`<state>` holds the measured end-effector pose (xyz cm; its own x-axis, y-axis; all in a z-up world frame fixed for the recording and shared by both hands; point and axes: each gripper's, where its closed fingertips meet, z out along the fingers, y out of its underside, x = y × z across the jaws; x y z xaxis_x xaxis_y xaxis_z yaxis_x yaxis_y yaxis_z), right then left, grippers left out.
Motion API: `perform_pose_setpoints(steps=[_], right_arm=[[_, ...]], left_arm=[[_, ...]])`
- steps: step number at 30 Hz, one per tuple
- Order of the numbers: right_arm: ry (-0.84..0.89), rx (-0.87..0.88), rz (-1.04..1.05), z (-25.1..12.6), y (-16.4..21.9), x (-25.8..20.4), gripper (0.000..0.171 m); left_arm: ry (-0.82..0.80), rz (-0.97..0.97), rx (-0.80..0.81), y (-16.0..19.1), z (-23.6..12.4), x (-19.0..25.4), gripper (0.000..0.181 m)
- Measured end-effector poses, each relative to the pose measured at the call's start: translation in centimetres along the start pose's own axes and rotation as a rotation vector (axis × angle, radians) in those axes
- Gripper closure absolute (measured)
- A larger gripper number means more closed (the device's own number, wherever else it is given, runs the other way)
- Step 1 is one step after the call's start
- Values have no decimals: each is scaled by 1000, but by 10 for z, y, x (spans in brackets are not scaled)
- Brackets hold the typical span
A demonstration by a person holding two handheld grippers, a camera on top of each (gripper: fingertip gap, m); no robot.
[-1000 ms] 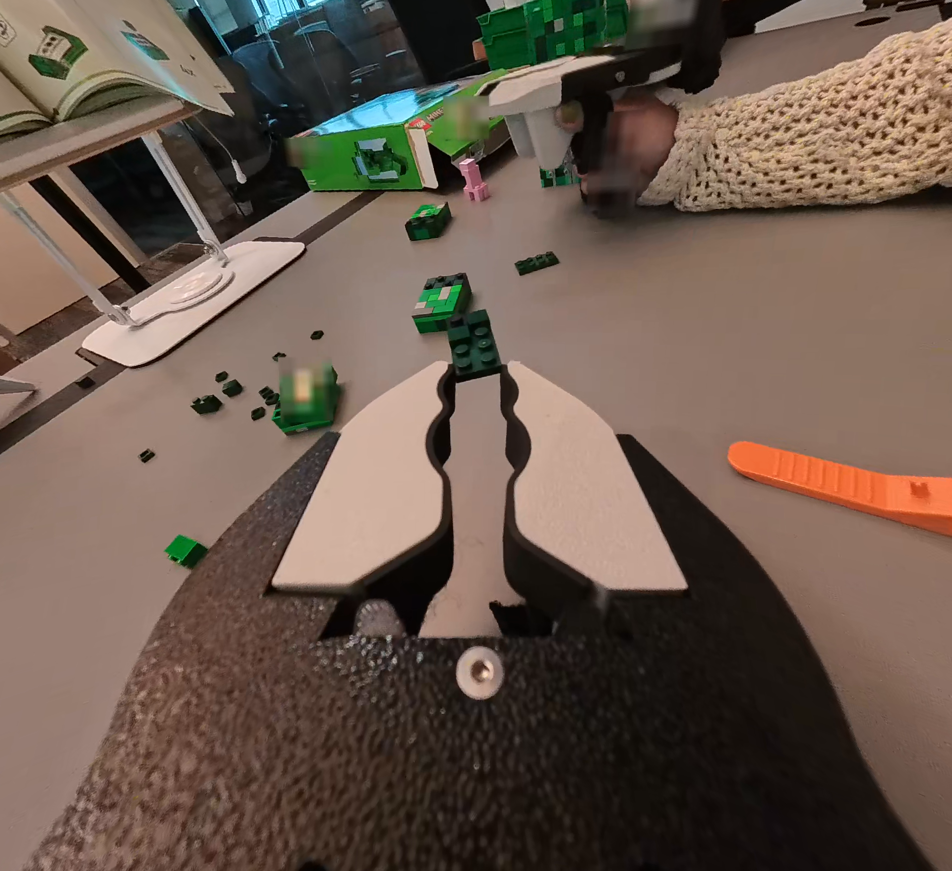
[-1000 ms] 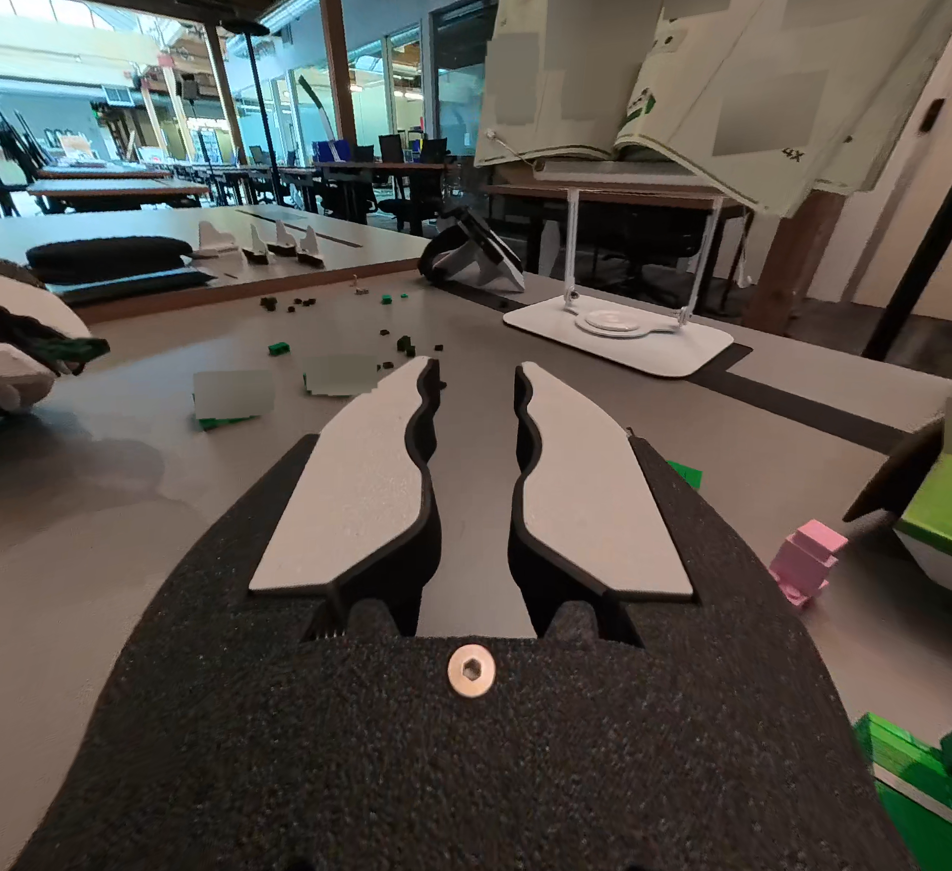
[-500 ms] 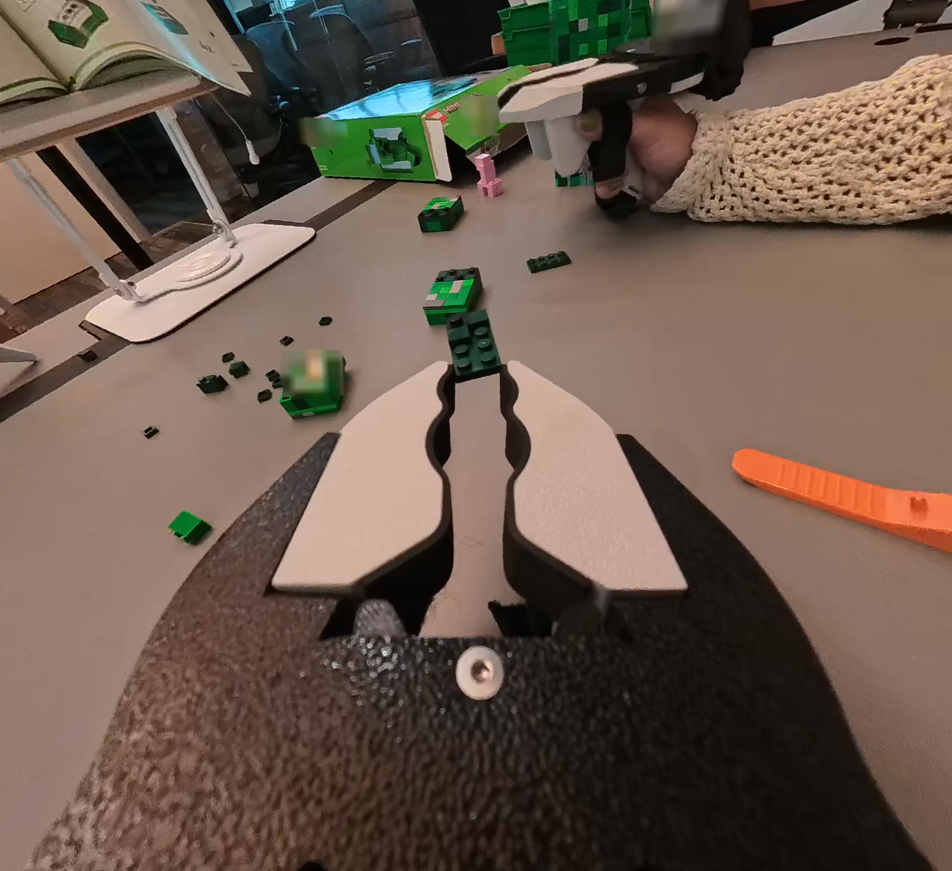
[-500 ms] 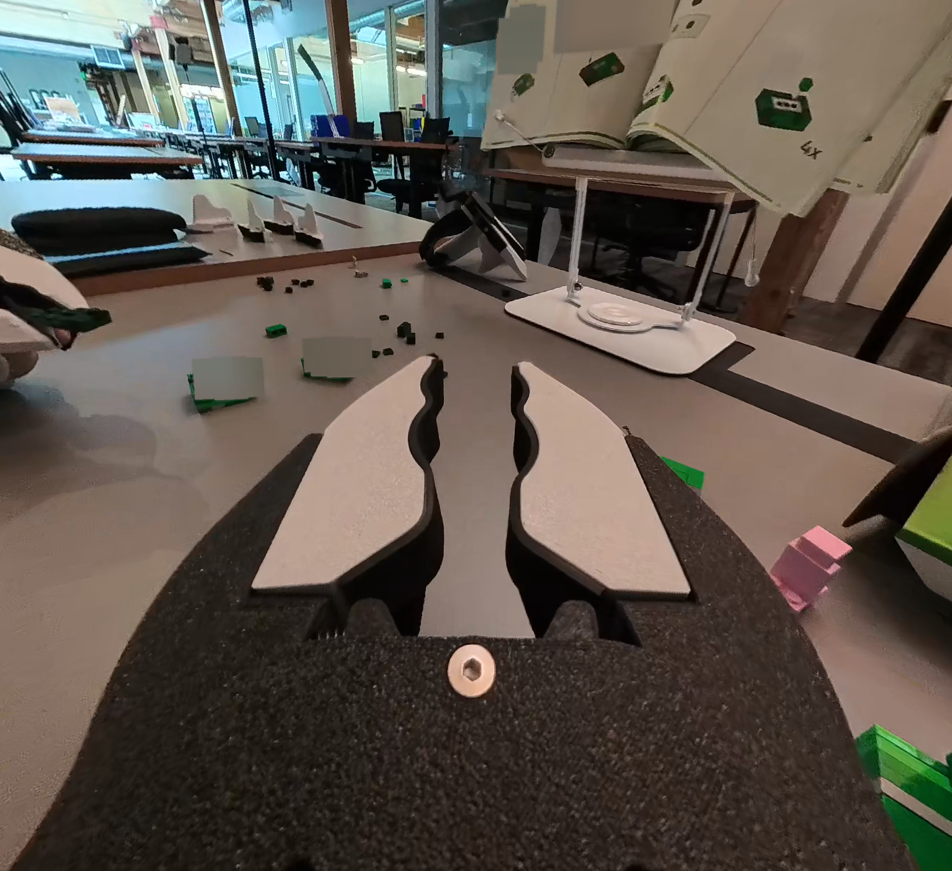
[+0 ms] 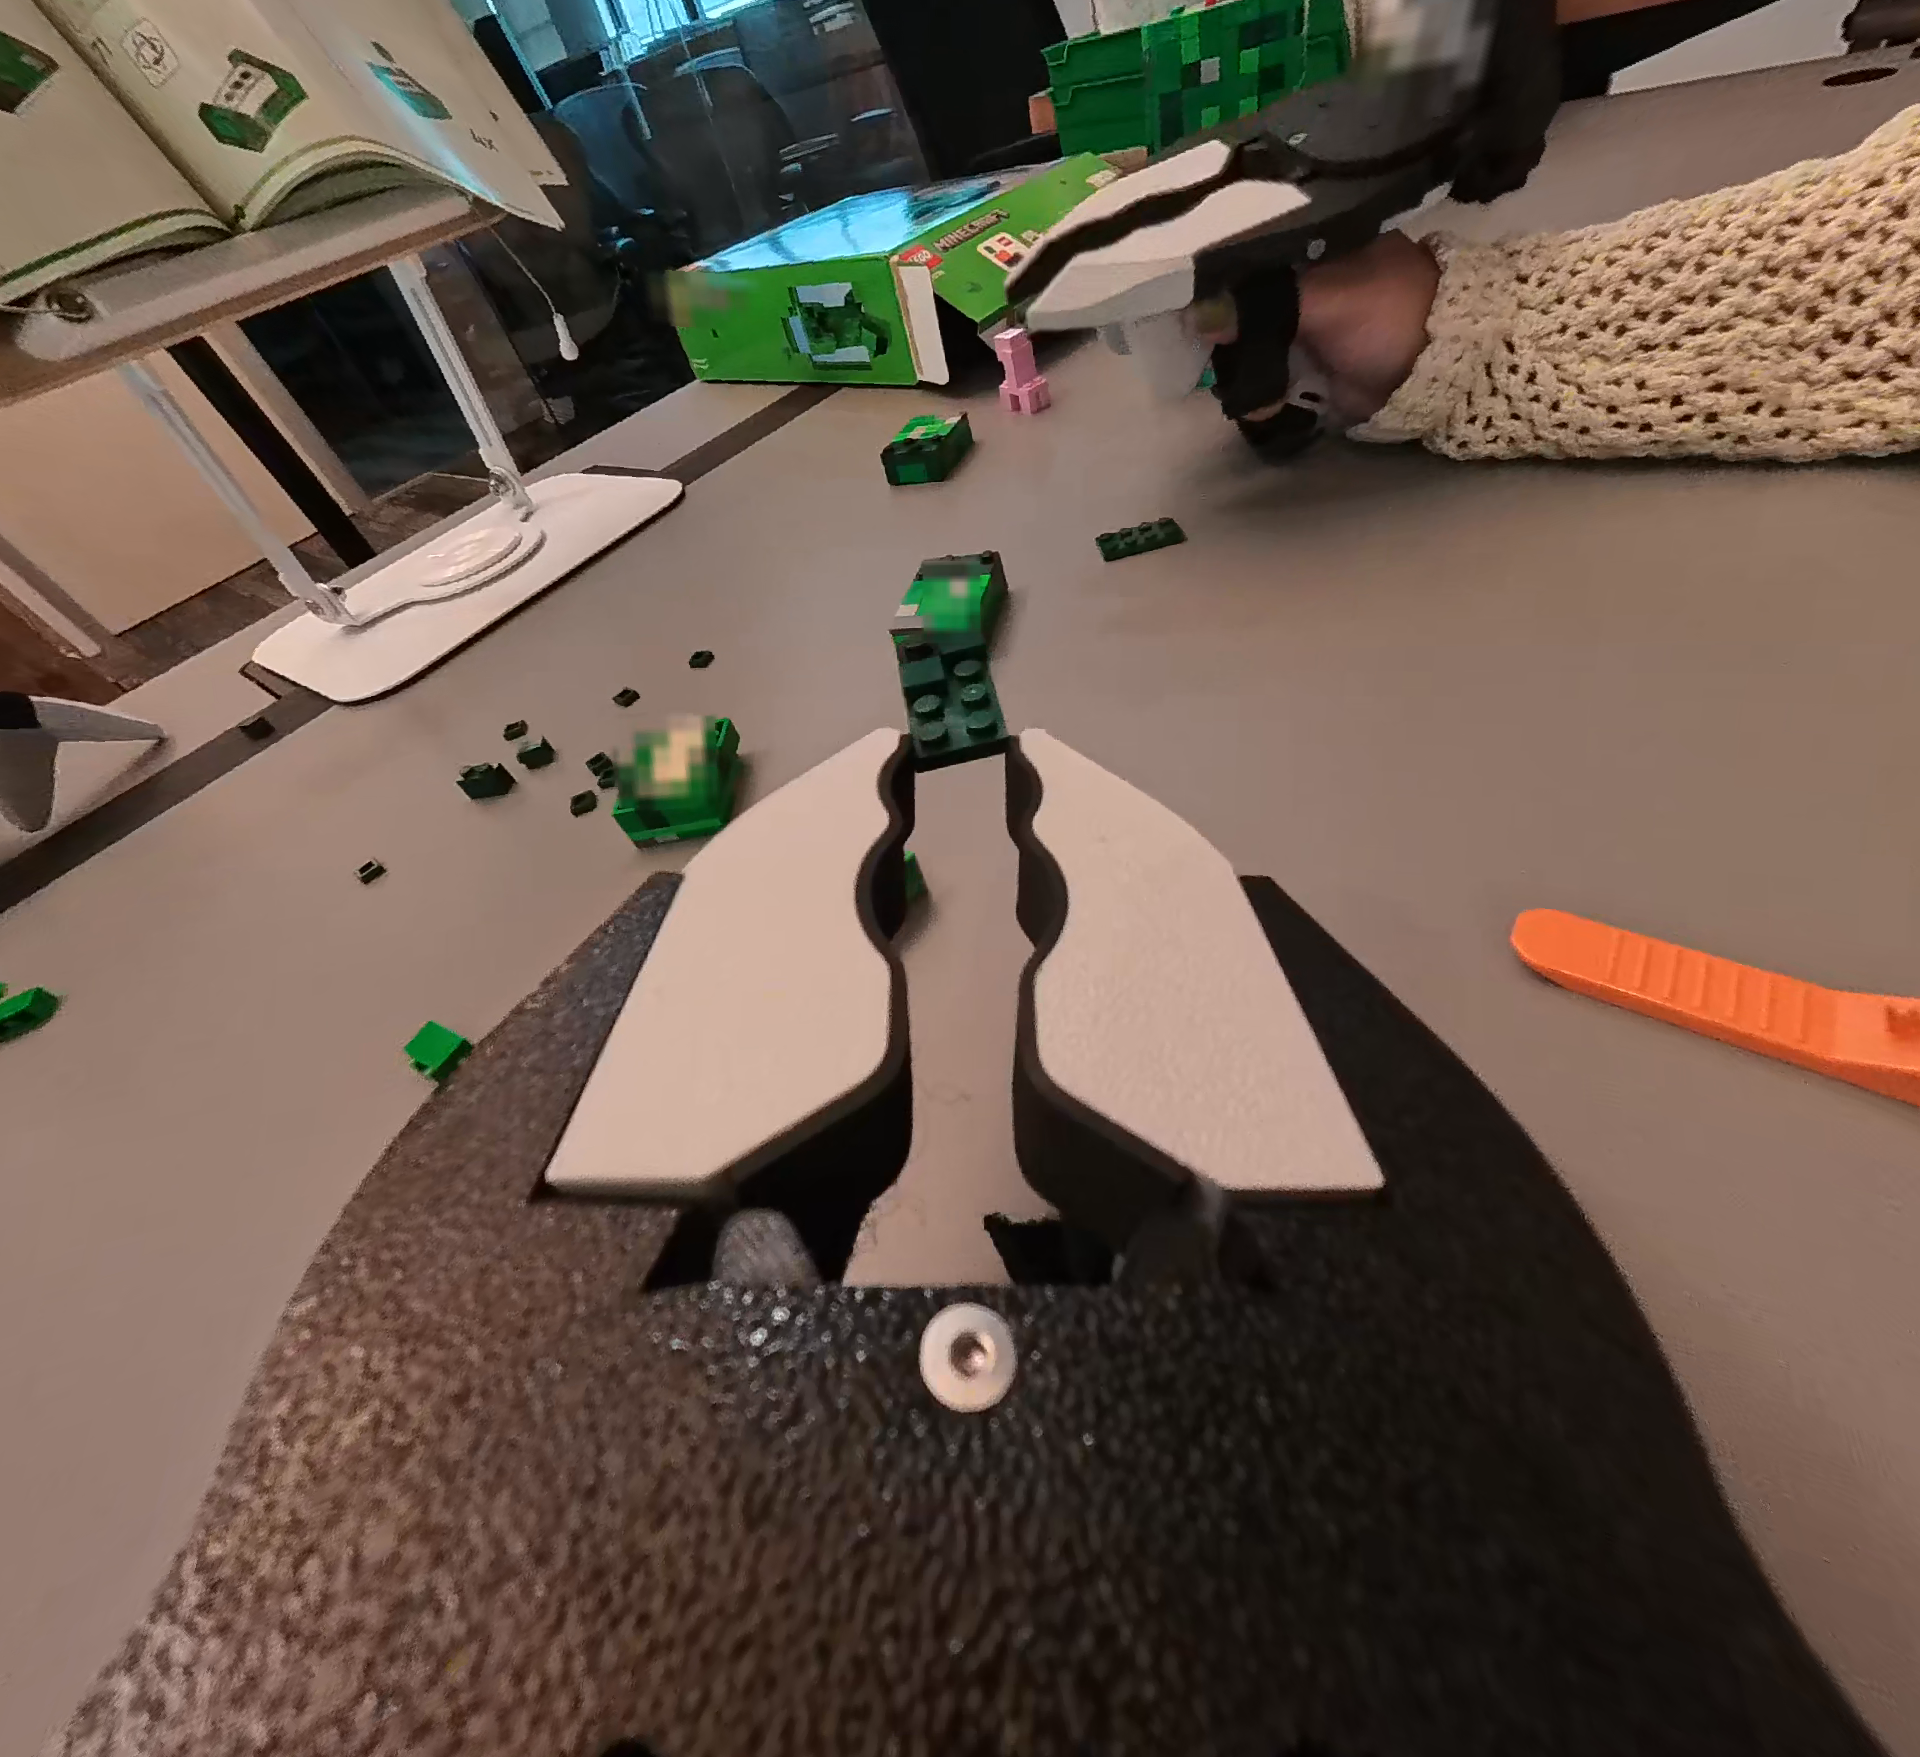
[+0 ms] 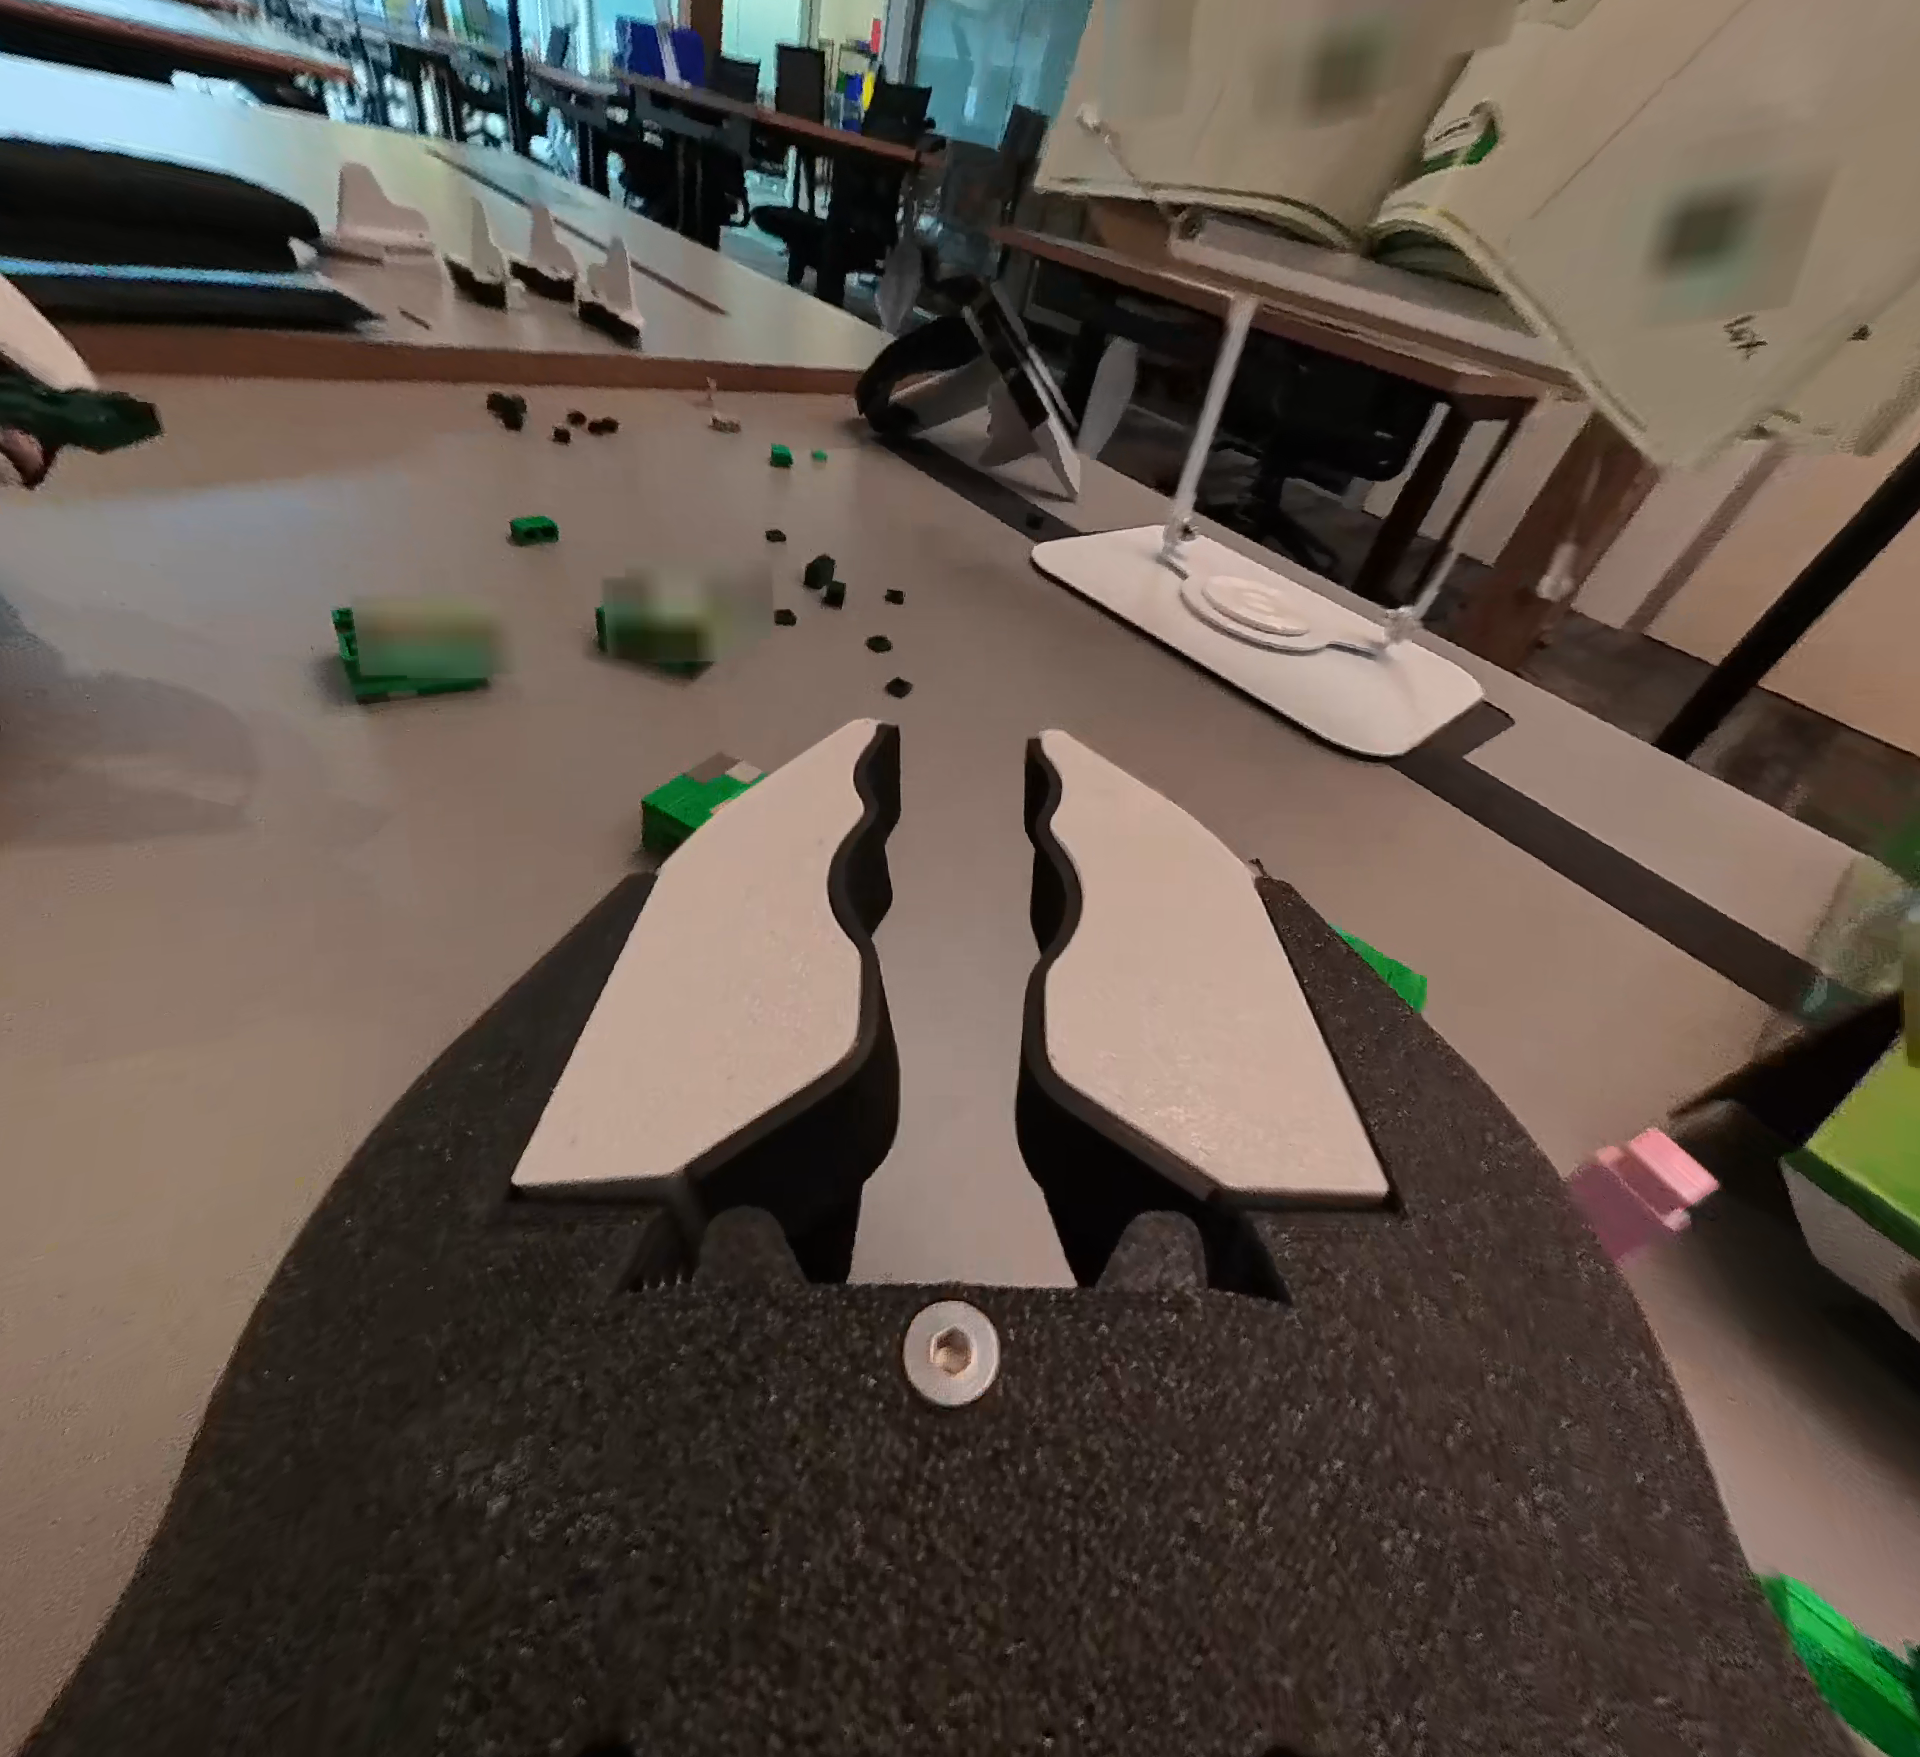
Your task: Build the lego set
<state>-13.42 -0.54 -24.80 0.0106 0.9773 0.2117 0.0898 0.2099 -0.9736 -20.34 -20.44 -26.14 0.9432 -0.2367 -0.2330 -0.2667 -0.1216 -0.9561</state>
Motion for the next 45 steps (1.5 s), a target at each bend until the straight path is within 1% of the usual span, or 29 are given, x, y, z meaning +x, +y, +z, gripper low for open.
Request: perform_pose_setpoints(steps=[2, 4, 7, 10, 14, 16, 17, 19, 21, 23, 27, 33, 35, 37, 40, 45], right_arm=[[-63, -25, 6, 10, -4, -12, 149], [-120, -14, -23, 27, -19, -24, 148], [-252, -24, -101, 69, -47, -50, 148], [-452, -142, -143, 120, -62, -86, 149], [-675, -356, -185, 188, -60, -132, 153], [-737, -501, -137, 223, -52, -150, 155], [-759, -576, -82, 241, -49, -158, 159], [-807, -725, 75, 270, -44, -176, 161], [-872, -815, 238, 293, -47, -196, 164], [-894, -908, 315, 312, -45, -210, 164], [-858, -1038, 251, 340, -35, -229, 163], [-818, -1134, 104, 370, -28, -252, 164], [-811, -1202, 32, 373, -22, -256, 165], [-816, -1230, -53, 374, -17, -259, 165], [-865, -1265, -9, 368, -19, -274, 164], [-788, -1267, -118, 377, -11, -270, 166]], left_arm=[[-8, 5, -6, 1, 0, -1, 166], [-20, 11, -15, 3, 1, -2, 166], [-39, 17, -29, 5, 1, -5, 165], [-43, 6, -30, 7, 1, -7, 166], [-41, -1, -33, 8, 2, -8, 165], [-43, 7, -39, 9, 2, -8, 165], [-42, 11, -43, 9, 2, -7, 165], [-44, 21, -55, 11, 3, -7, 166], [-44, 30, -65, 13, 4, -6, 165], [-44, 36, -72, 14, 4, -6, 165], [-41, 34, -73, 14, 4, -6, 165], [-41, 43, -79, 15, 5, -6, 166], [-42, 44, -79, 15, 4, -6, 165], [-44, 43, -78, 15, 4, -6, 166], [-46, 38, -74, 15, 3, -7, 165], [-44, 46, -79, 16, 4, -6, 165]])
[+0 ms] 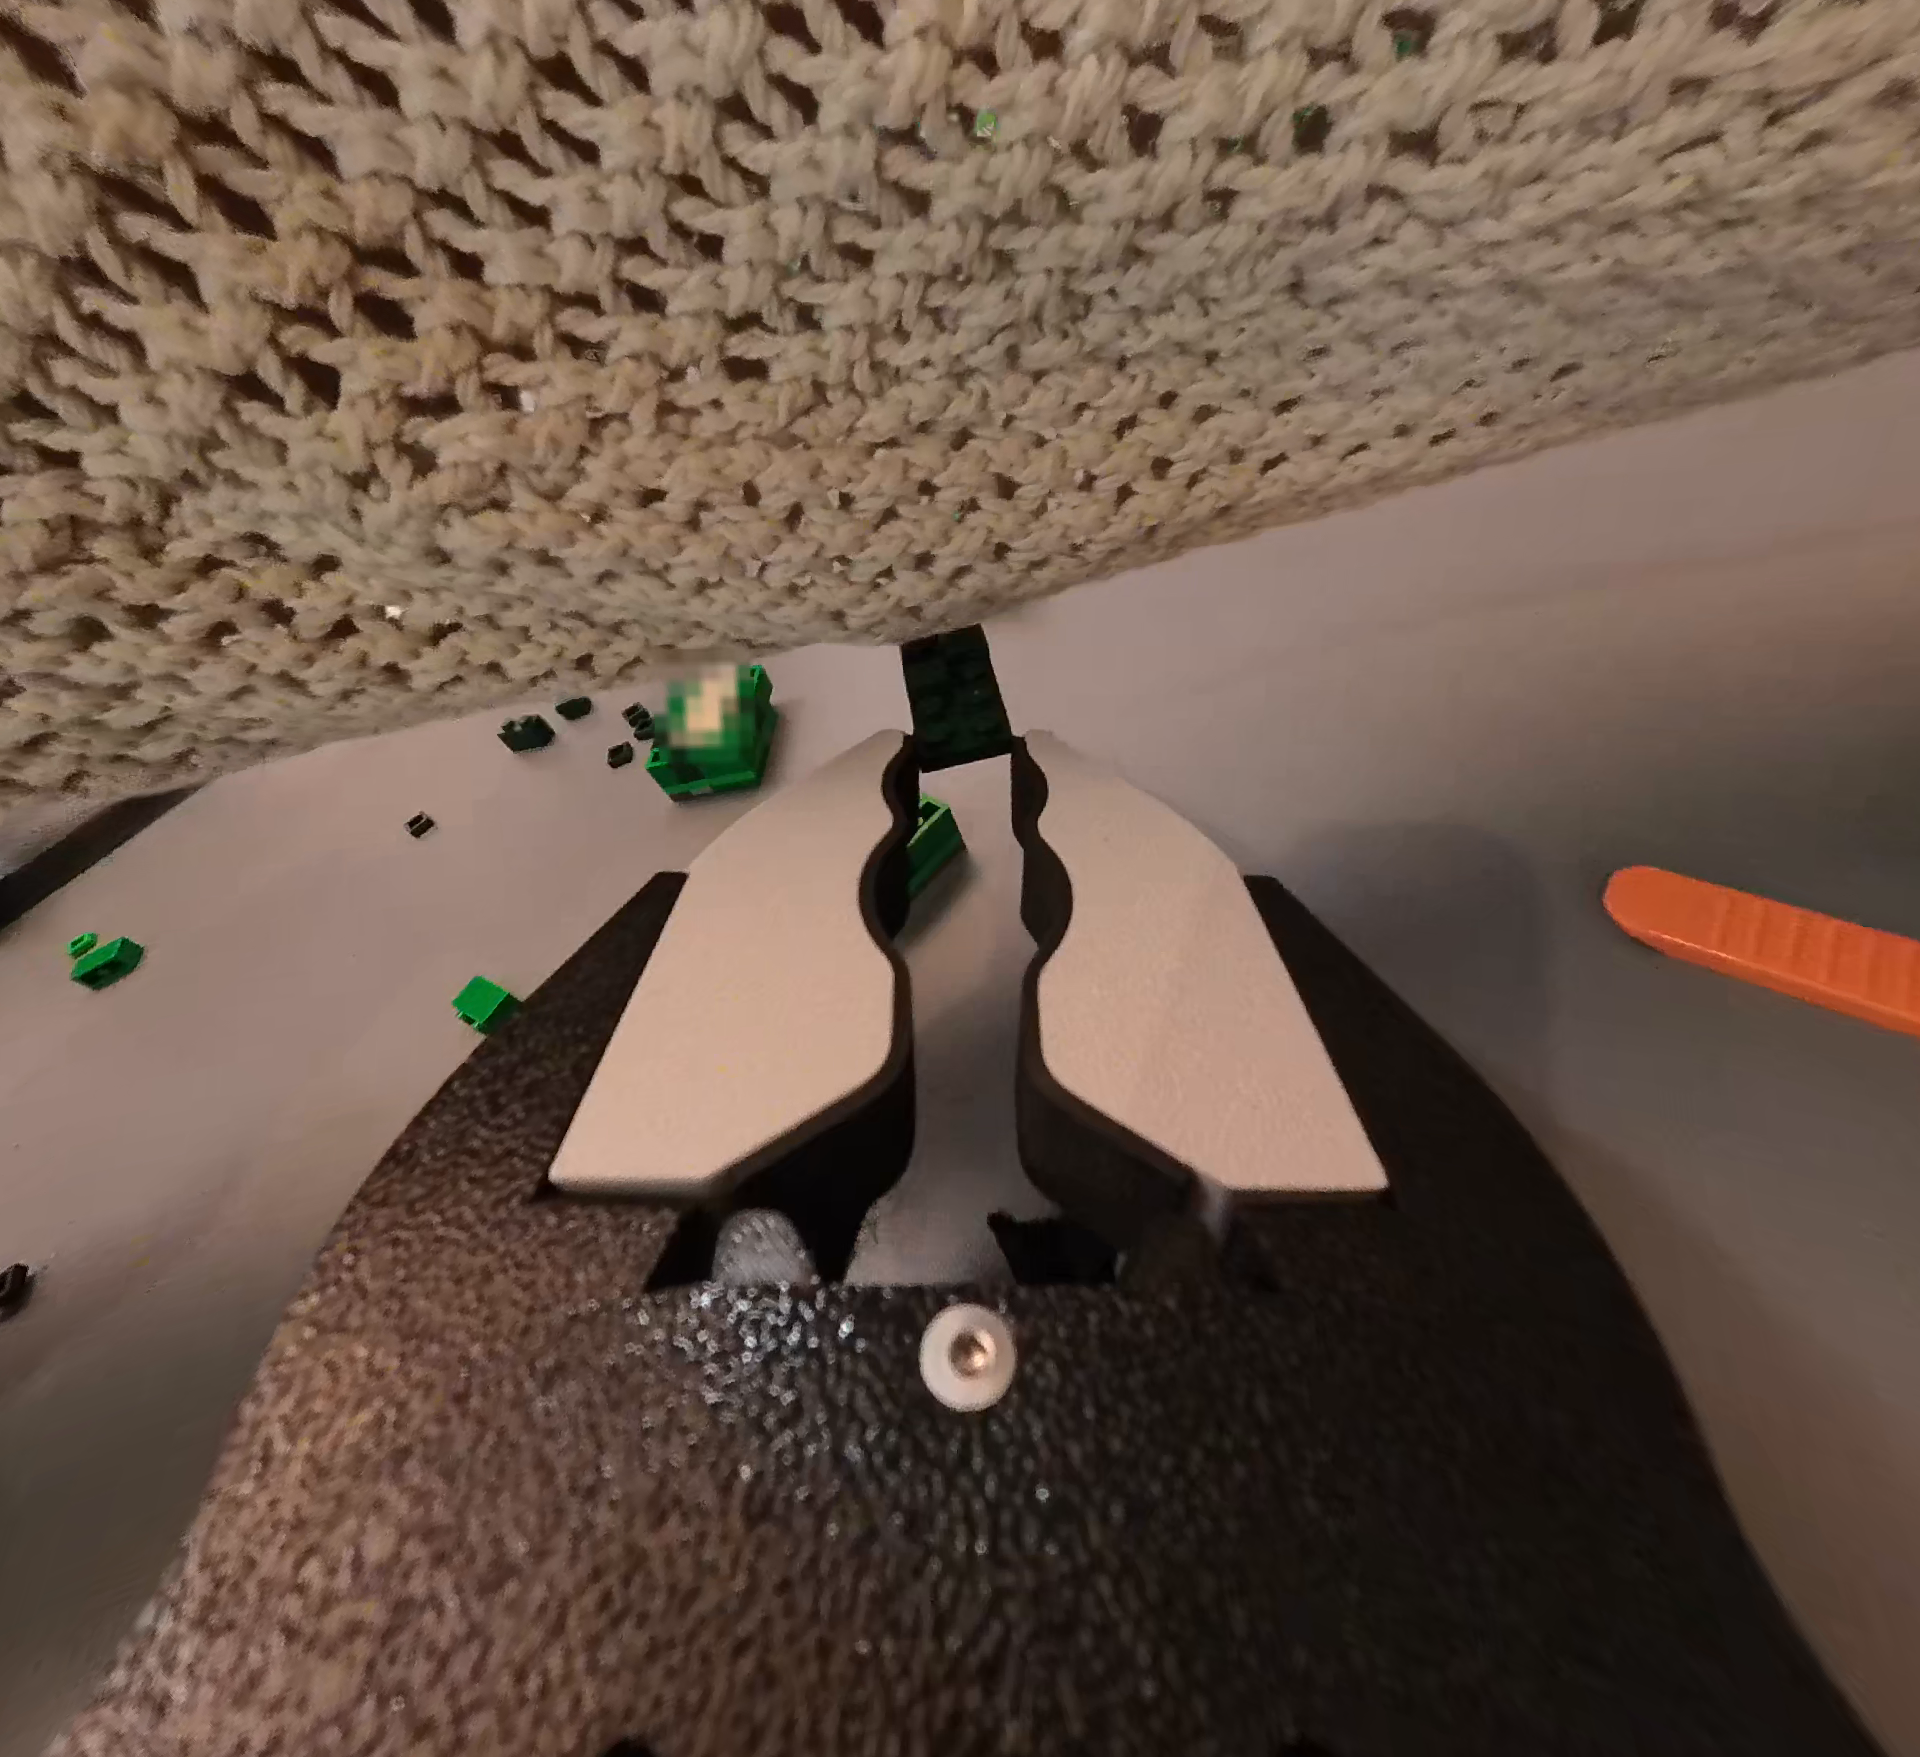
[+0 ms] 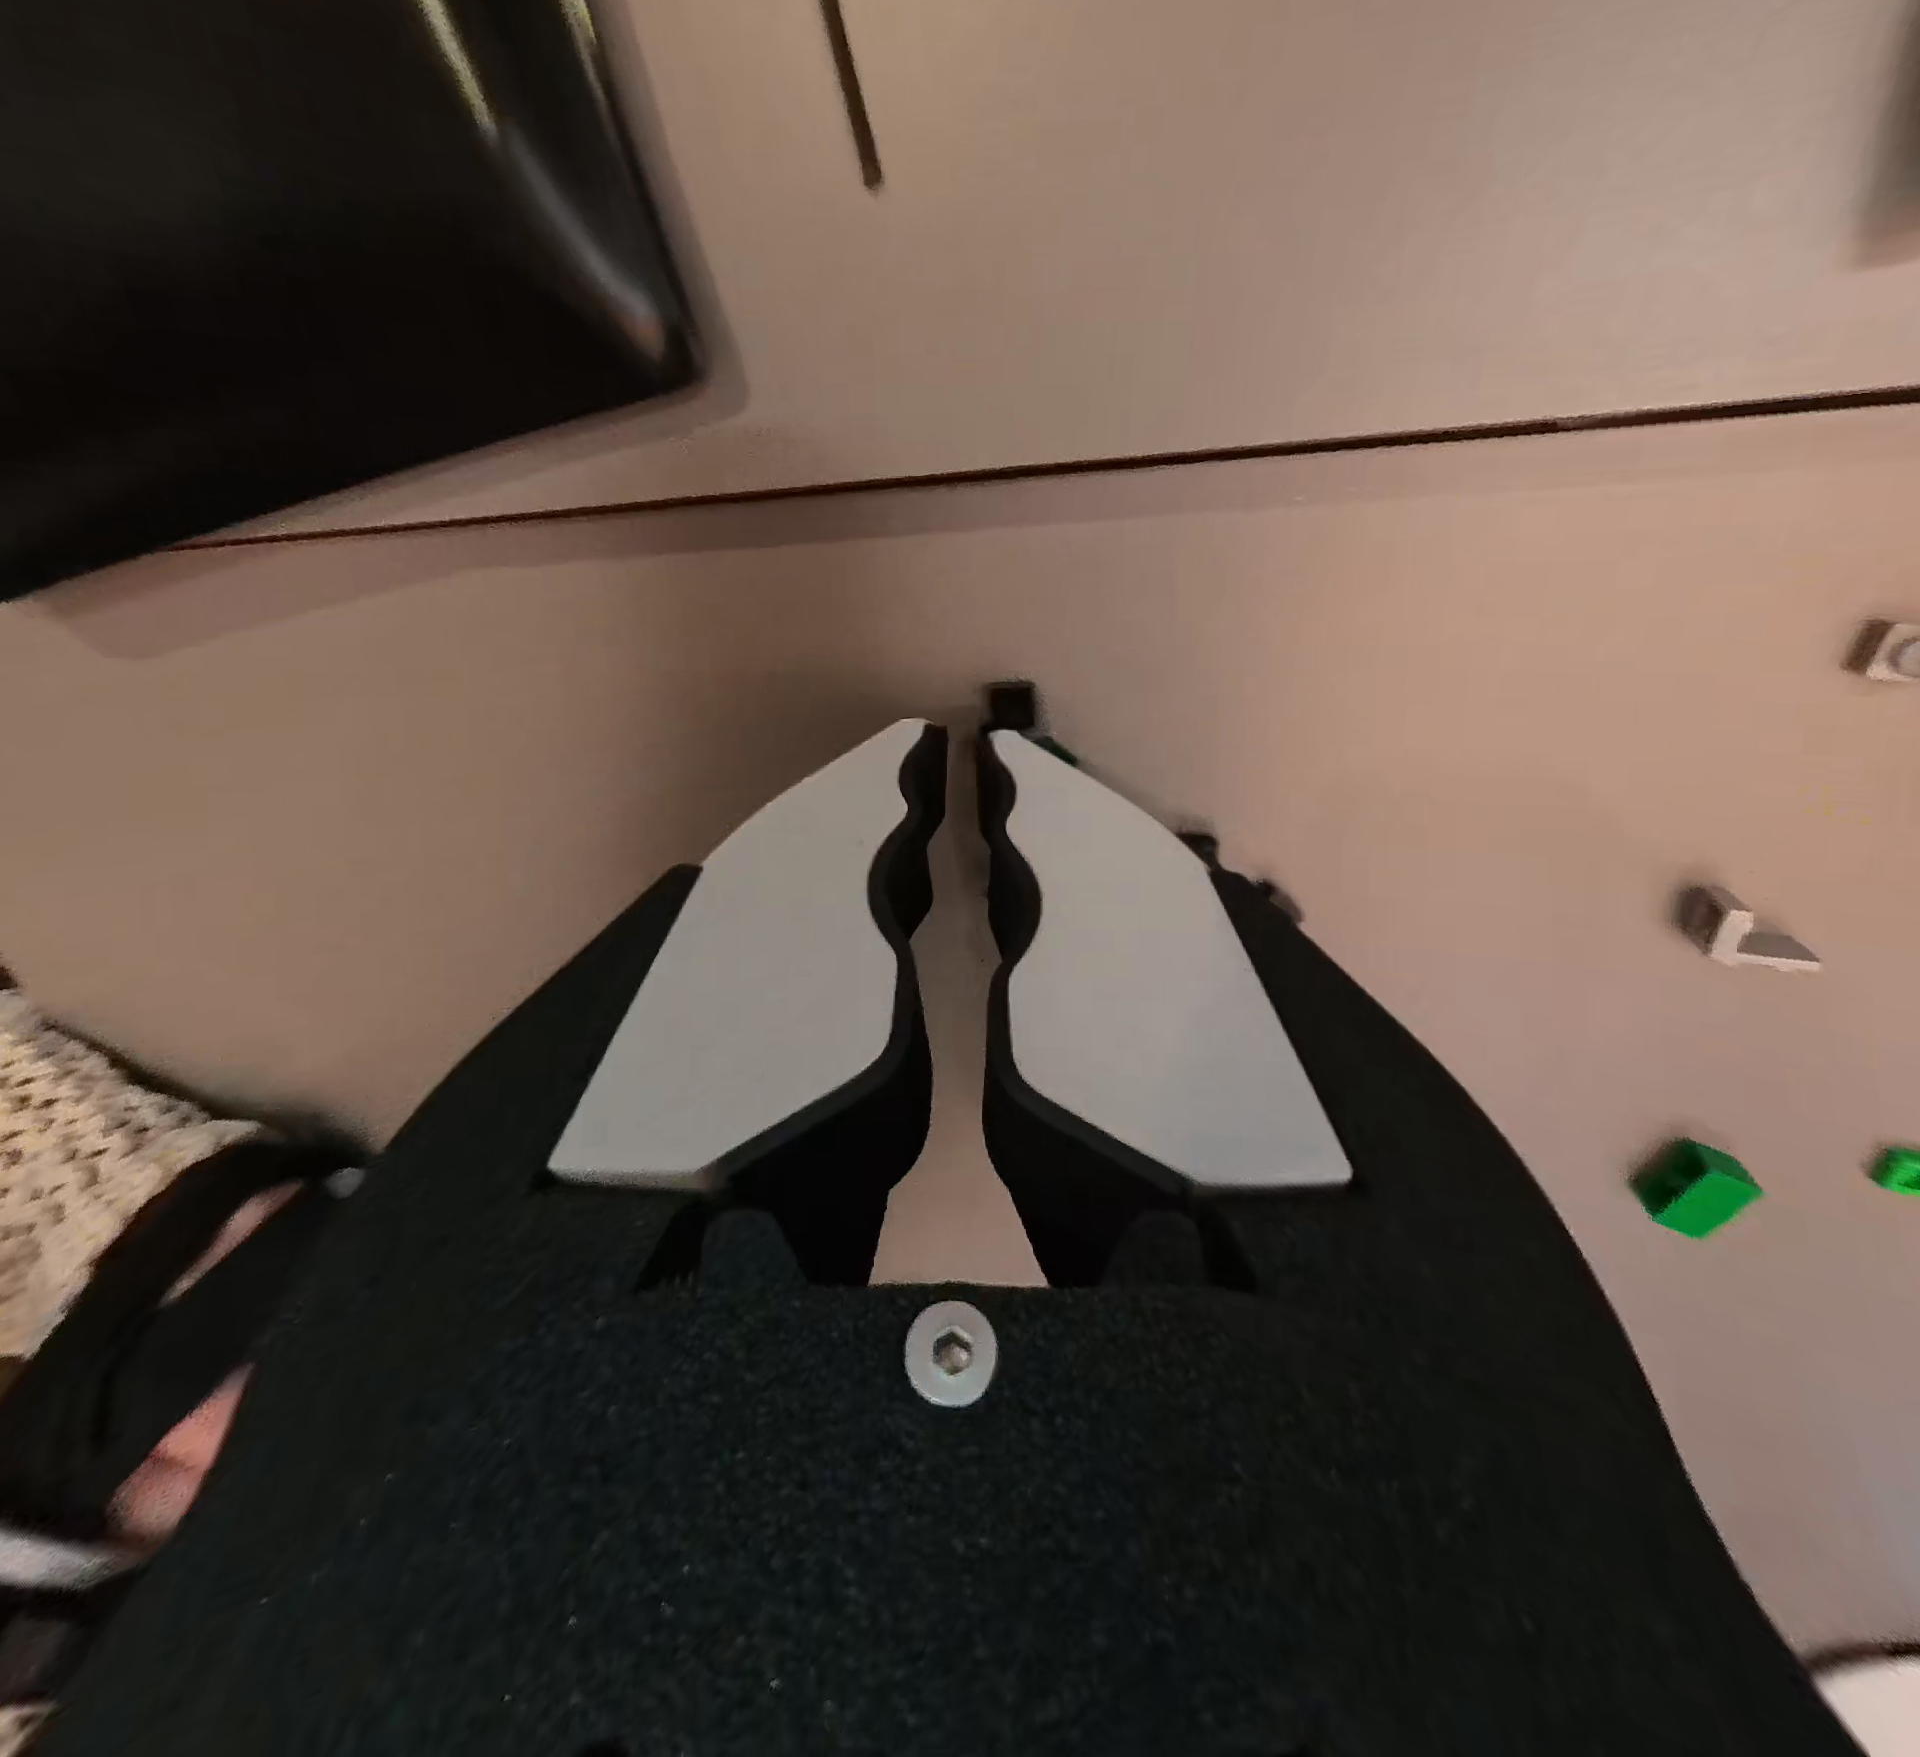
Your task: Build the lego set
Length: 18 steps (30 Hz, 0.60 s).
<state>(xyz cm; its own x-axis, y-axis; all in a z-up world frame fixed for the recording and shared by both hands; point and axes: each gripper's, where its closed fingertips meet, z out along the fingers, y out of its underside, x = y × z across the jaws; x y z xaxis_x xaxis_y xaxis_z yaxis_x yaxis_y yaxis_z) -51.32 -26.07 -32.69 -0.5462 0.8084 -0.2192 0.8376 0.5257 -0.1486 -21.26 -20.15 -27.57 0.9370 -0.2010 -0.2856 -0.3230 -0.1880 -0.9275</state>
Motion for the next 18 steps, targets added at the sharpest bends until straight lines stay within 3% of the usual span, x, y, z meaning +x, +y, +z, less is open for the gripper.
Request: perform_pose_setpoints(steps=[18], right_arm=[[128, -50, -54, 3, 4, 14, 167]], left_arm=[[0, -2, -3, 0, 0, 0, 165]])
